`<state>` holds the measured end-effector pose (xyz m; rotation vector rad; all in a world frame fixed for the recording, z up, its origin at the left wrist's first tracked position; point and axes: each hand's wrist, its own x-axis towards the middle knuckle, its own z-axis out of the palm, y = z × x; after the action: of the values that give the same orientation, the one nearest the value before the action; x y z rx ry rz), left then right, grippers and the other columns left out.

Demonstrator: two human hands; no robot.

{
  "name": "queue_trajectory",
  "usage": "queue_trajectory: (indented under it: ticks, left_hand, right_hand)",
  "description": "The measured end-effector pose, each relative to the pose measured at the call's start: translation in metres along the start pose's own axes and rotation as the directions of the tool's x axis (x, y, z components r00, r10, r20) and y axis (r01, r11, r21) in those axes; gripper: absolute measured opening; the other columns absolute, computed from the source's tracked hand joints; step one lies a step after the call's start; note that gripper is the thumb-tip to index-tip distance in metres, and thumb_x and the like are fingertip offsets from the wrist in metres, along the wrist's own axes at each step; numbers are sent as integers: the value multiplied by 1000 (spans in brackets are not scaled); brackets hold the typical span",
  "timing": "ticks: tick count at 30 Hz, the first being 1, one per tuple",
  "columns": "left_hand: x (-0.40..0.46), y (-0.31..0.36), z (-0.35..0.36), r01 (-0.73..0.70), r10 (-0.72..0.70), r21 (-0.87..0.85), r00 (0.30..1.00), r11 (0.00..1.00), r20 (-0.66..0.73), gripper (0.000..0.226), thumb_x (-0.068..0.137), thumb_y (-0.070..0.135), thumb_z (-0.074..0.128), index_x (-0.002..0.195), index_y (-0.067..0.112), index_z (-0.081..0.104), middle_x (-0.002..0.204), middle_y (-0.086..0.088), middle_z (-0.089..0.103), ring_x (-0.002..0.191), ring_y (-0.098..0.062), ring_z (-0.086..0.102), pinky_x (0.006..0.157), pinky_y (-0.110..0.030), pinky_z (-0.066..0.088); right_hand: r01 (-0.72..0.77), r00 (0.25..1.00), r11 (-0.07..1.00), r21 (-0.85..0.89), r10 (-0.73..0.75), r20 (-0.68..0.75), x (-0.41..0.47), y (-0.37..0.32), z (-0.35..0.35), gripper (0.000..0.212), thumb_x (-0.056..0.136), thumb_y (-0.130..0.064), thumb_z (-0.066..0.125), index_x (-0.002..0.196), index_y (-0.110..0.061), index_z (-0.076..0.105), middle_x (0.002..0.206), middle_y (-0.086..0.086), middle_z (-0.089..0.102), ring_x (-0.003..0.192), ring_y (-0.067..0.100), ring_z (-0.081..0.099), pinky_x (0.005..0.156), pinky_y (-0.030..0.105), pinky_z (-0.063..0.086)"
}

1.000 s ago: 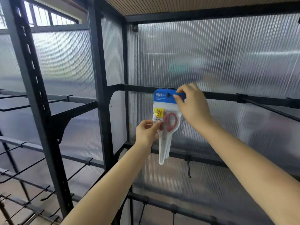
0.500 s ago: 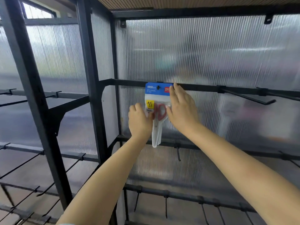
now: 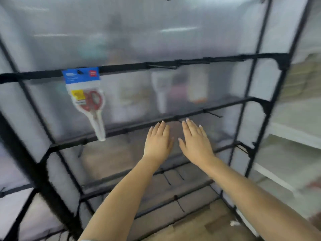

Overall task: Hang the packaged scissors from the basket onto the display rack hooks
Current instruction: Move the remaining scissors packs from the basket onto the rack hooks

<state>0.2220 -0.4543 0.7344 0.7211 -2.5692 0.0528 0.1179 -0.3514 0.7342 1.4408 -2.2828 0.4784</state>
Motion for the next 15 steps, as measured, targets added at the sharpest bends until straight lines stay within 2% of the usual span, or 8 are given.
queue_trajectory:
  ticks: [3, 6, 8, 9, 11, 12, 15]
  left_hand:
    - [3, 61, 36, -132, 134, -29, 985, 991, 109, 56, 101, 34, 30, 149, 7, 18, 158, -10, 10, 146, -23, 7, 117, -34, -1]
    - [-4, 135, 76, -283, 300, -109, 930, 953, 212, 58, 100, 38, 22, 149, 8, 17, 158, -10, 11, 146, -21, 8, 117, -34, -1]
    - [-17, 186, 100, -370, 409, -185, 874, 910, 264, 71, 91, 46, 6, 148, 6, 19, 157, -12, 16, 145, -22, 13, 117, -34, 1]
    - [-25, 211, 113, -405, 454, -212, 839, 889, 299, 71, 91, 46, 6, 148, 6, 19, 157, -12, 17, 145, -22, 14, 117, -34, 1]
    - [-41, 256, 139, -466, 525, -243, 768, 851, 366, 58, 99, 37, 23, 148, 6, 19, 156, -12, 17, 144, -23, 14, 117, -34, 3]
    - [-50, 276, 154, -482, 553, -271, 740, 833, 384, 56, 100, 34, 30, 147, 7, 20, 156, -12, 18, 144, -23, 15, 117, -34, 6]
    - [-83, 330, 195, -525, 628, -346, 640, 778, 442, 53, 100, 32, 33, 146, 7, 25, 156, -12, 20, 143, -24, 18, 117, -36, 12]
  right_hand:
    - [-191, 981, 981, -45, 192, 11, -51, 61, 6, 64, 73, -23, 76, 126, 6, 53, 127, 23, 57, 115, 34, 58, 95, 51, 45]
    - [-365, 924, 925, -101, 373, 79, -118, 121, 9, 62, 65, -23, 79, 117, 6, 60, 115, 21, 64, 104, 33, 64, 83, 50, 52]
    - [-493, 856, 857, -147, 509, 96, -168, 159, 9, 57, 79, -27, 63, 126, 4, 54, 125, 21, 58, 115, 31, 58, 94, 46, 47]
    - [-551, 815, 818, -164, 570, 104, -195, 175, 9, 58, 86, -27, 54, 134, 3, 45, 136, 21, 50, 126, 31, 49, 104, 44, 38]
    - [-648, 735, 743, -166, 668, 119, -246, 204, 9, 61, 94, -28, 46, 145, -1, 27, 150, 17, 32, 139, 27, 30, 114, 40, 20]
    - [-691, 691, 702, -174, 712, 124, -271, 217, 9, 61, 95, -28, 44, 146, -3, 24, 152, 15, 28, 141, 25, 25, 116, 39, 15]
    - [-780, 586, 595, -193, 803, 107, -343, 247, 11, 57, 95, -25, 45, 145, -1, 29, 150, 16, 32, 140, 26, 28, 116, 40, 16]
